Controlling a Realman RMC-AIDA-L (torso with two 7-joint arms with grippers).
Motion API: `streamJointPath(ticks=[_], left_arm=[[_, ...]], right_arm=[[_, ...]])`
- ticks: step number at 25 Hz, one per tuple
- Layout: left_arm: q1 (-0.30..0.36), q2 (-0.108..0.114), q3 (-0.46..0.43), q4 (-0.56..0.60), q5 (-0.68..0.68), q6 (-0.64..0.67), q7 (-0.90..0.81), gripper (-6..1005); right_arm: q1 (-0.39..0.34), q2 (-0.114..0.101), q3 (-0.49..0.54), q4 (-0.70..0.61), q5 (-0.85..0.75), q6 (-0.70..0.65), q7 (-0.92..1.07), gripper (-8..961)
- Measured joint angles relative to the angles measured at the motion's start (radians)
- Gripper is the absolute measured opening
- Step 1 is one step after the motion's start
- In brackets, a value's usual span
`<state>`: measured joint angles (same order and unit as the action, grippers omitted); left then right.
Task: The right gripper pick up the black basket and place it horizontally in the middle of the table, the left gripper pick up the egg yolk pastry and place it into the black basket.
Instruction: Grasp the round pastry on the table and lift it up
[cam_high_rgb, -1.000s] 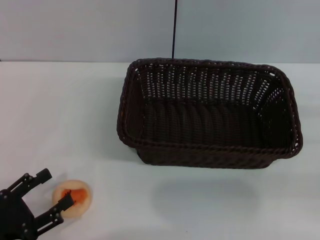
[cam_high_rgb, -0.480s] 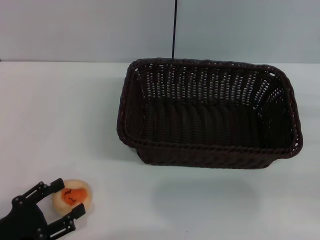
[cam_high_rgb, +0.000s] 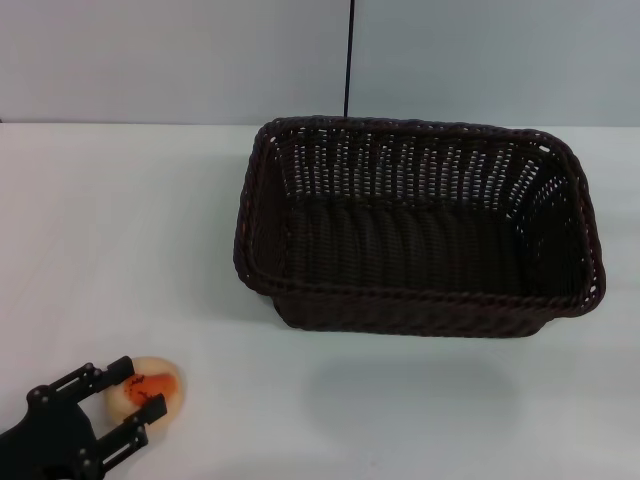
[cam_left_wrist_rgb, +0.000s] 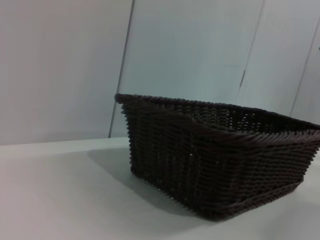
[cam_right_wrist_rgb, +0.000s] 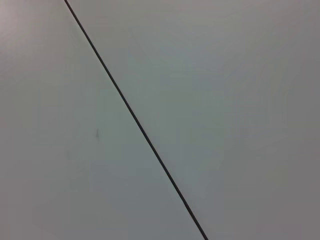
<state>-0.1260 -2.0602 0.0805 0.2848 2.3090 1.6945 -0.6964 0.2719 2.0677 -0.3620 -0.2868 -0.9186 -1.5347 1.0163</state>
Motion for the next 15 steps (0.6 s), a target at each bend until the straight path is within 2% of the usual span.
streamJointPath(ticks=[1,6,12,15], left_arm=[[0.0,0.0,-0.002,0.0,-0.002,-0.005,0.001,785],[0.0,0.0,-0.005,0.0,-0.003,-0.011,0.002,591],[-0.004,0.0,-0.003,-0.01,-0.003,-0.017,0.002,296],[-0.006,0.0,-0.002,-0.011,-0.003,-0.019,0.002,191]], right_arm=[[0.0,0.0,0.0,0.0,0.0,0.0,0.0,382],[0.001,0.0,-0.001,0.0,0.0,0.002,0.0,382],[0.002,0.0,-0.002,0.0,-0.001,0.003,0.0,382],[0.003,0.0,-0.002,0.0,-0.002,0.004,-0.001,382]])
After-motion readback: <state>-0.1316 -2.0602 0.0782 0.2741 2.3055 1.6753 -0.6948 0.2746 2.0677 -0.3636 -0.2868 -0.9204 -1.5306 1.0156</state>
